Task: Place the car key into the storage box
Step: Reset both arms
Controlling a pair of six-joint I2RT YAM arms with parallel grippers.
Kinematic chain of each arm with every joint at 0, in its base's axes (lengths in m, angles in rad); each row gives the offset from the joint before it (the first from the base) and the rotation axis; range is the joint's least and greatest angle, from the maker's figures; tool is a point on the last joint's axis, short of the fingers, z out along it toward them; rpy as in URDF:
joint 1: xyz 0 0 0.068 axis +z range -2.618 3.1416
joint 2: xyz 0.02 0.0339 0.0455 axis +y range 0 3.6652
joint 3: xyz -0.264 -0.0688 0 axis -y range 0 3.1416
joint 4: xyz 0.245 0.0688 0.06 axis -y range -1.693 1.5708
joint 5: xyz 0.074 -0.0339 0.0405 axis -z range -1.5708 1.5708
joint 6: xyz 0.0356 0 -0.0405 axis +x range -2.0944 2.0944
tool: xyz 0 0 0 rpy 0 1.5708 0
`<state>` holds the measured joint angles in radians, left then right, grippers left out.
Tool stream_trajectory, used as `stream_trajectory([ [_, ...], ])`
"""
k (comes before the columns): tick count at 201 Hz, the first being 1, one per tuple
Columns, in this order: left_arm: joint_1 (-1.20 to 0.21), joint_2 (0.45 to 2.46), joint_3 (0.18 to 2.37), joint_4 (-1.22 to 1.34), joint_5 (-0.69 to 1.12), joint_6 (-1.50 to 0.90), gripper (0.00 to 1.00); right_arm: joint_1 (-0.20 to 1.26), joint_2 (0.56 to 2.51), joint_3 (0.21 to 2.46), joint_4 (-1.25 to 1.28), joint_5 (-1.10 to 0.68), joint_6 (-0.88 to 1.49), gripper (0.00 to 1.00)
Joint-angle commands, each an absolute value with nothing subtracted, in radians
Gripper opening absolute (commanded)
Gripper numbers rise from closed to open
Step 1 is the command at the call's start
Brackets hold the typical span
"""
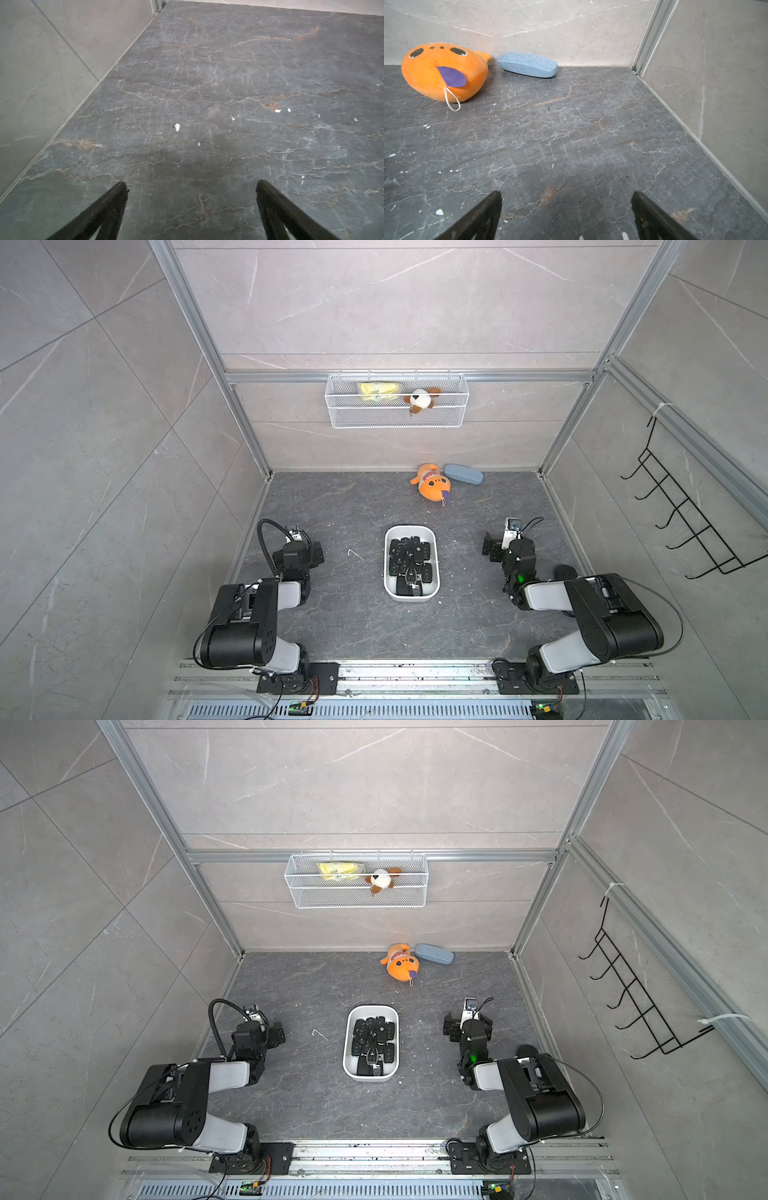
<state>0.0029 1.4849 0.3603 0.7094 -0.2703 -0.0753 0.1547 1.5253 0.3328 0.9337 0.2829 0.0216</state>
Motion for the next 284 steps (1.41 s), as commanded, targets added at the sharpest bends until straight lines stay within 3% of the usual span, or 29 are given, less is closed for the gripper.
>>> stream_trajectory([
  [1, 0.012, 1.499, 0.35, 0.861, -0.215, -0.032, 1.0, 0.152, 1.528, 0.333, 0.946, 0.268, 0.016, 1.0],
  [251, 0.012, 1.5, 0.347, 0.871, -0.198, -0.02, 1.0, 0.152, 1.532, 0.332, 0.959, 0.262, 0.015, 1.0],
  [259, 0.012, 1.5, 0.349, 0.871, -0.198, -0.021, 1.0, 0.149, 1.531, 0.331, 0.956, 0.21, -0.002, 1.0],
  [284, 0.012, 1.5, 0.348, 0.871, -0.196, -0.02, 1.0, 0.063, 1.518, 0.3, 1.0, -0.243, -0.071, 1.0],
])
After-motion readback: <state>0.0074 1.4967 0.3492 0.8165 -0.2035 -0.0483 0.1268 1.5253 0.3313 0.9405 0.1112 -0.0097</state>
